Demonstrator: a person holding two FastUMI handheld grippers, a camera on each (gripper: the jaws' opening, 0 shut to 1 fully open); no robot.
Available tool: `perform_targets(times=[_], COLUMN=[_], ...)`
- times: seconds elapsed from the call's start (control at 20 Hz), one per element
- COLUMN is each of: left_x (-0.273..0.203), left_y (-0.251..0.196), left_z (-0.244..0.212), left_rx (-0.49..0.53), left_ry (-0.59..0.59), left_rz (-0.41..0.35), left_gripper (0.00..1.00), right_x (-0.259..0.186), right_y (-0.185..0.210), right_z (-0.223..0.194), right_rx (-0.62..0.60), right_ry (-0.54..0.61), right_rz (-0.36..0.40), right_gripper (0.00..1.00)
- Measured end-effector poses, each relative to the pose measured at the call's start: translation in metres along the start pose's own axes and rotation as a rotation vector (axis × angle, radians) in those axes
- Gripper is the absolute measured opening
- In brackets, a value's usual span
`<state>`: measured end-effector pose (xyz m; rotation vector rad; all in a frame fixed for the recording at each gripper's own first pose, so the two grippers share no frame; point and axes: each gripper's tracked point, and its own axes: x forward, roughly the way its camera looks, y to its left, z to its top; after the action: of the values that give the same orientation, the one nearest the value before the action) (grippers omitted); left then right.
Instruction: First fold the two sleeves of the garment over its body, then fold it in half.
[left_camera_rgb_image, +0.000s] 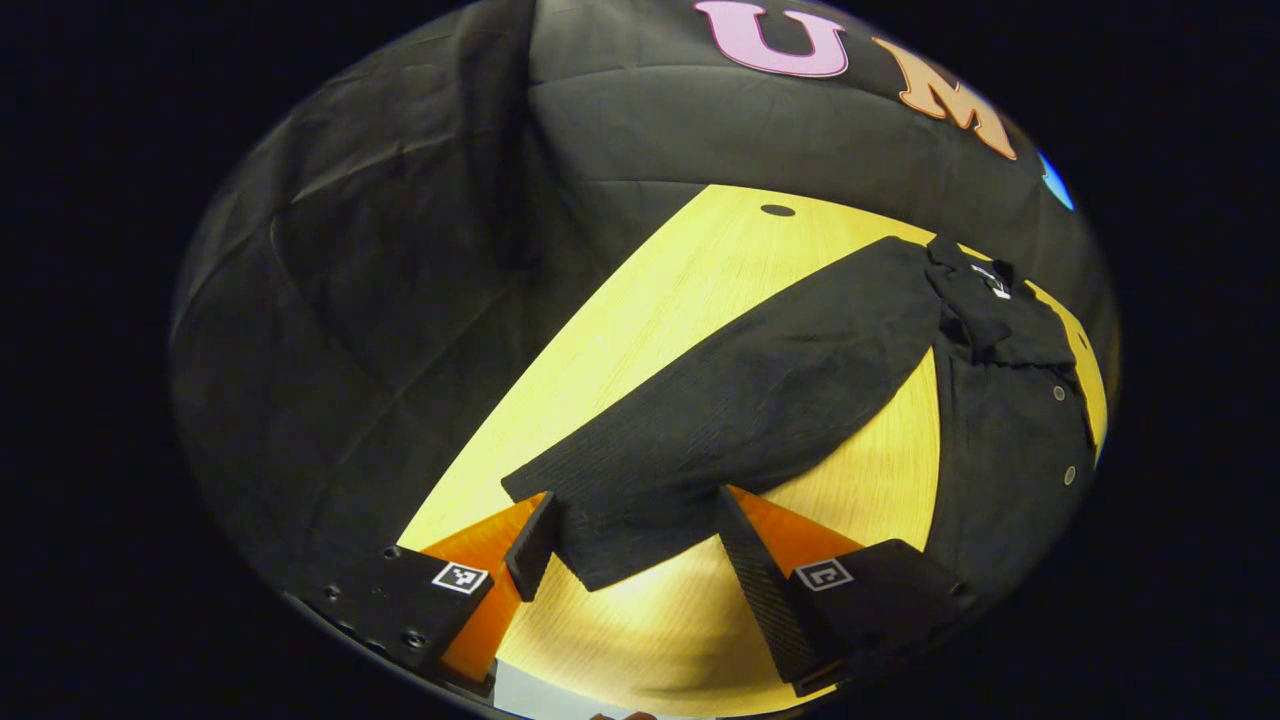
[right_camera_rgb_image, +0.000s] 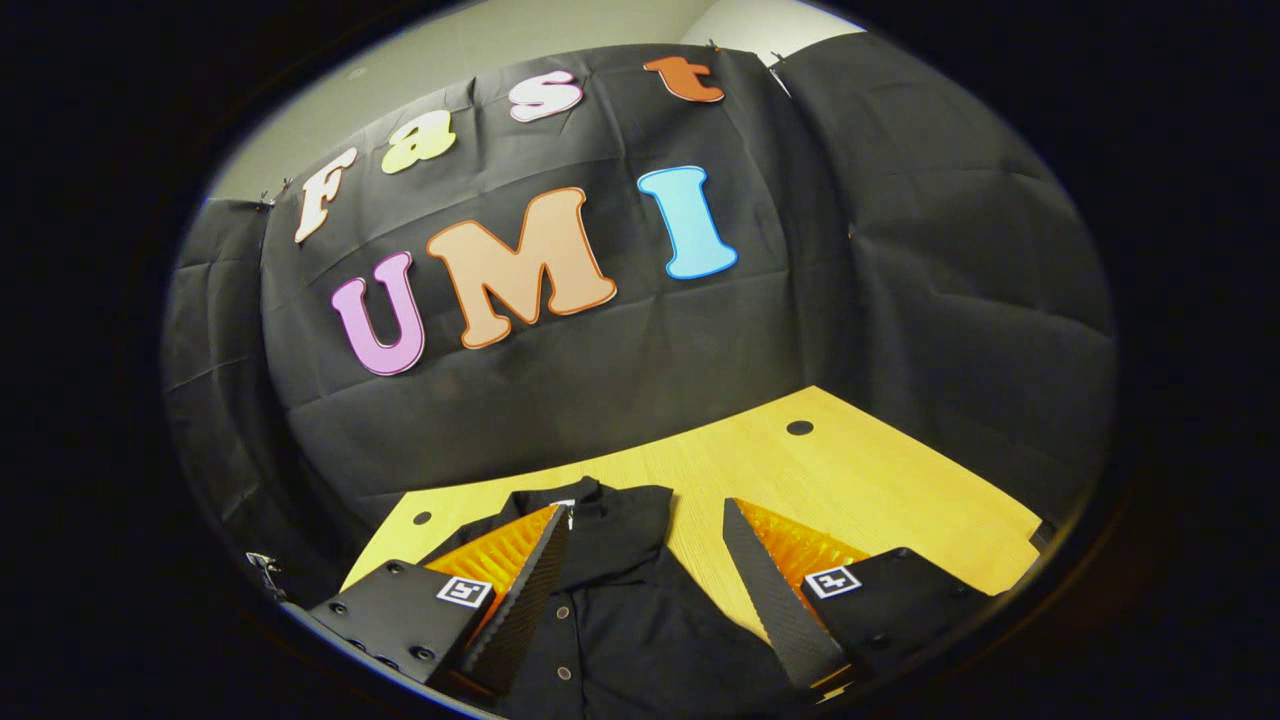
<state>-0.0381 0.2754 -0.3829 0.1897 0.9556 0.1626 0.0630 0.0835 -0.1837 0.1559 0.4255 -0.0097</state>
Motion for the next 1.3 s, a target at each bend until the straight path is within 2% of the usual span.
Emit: perform_targets(times=[0.1, 0.2, 0.4, 0.45, 0.65, 0.7, 0.8, 0.9, 1.0, 1.3], left_x=[0.0, 0.001, 0.001, 0.0, 0.002, 0.002, -0.002, -0.001, -0.001, -0.003], left_y=[-0.002, -0.001, -0.004, -0.007, -0.014, -0.016, -0.018, -0.018, -0.02, -0.025], left_z=[0.0, -0.003, -0.002, -0.002, 0.001, 0.001, 0.0, 0.001, 0.004, 0.008], left_rx=[-0.045, -0.026, 0.005, 0.016, -0.007, -0.006, -0.016, -0.034, -0.069, -0.09], left_ry=[0.008, 0.011, 0.009, 0.001, -0.017, -0.016, -0.005, -0.009, -0.031, -0.037], left_rz=[-0.029, -0.051, -0.099, -0.113, -0.117, -0.12, -0.117, -0.107, -0.094, -0.085], left_gripper=[0.93, 0.94, 0.9, 0.86, 0.34, 0.3, 0.14, 0.06, 0.02, 0.0], right_x=[0.001, 0.002, 0.009, 0.01, 0.009, 0.008, 0.008, 0.004, 0.0, -0.011], right_y=[0.002, 0.004, 0.008, 0.008, 0.002, -0.002, -0.01, -0.02, -0.032, -0.064], right_z=[-0.003, -0.006, -0.014, -0.016, -0.022, -0.022, -0.02, -0.019, -0.016, -0.011], right_rx=[-0.02, -0.028, -0.022, -0.025, -0.05, -0.047, -0.033, -0.019, 0.0, 0.061], right_ry=[0.018, 0.028, 0.05, 0.052, 0.067, 0.069, 0.062, 0.055, 0.041, 0.022], right_rz=[0.0, 0.006, 0.018, 0.018, 0.005, -0.002, -0.017, -0.037, -0.062, -0.121], right_gripper=[0.97, 0.97, 0.97, 0.97, 0.97, 0.98, 0.97, 0.98, 0.98, 0.97])
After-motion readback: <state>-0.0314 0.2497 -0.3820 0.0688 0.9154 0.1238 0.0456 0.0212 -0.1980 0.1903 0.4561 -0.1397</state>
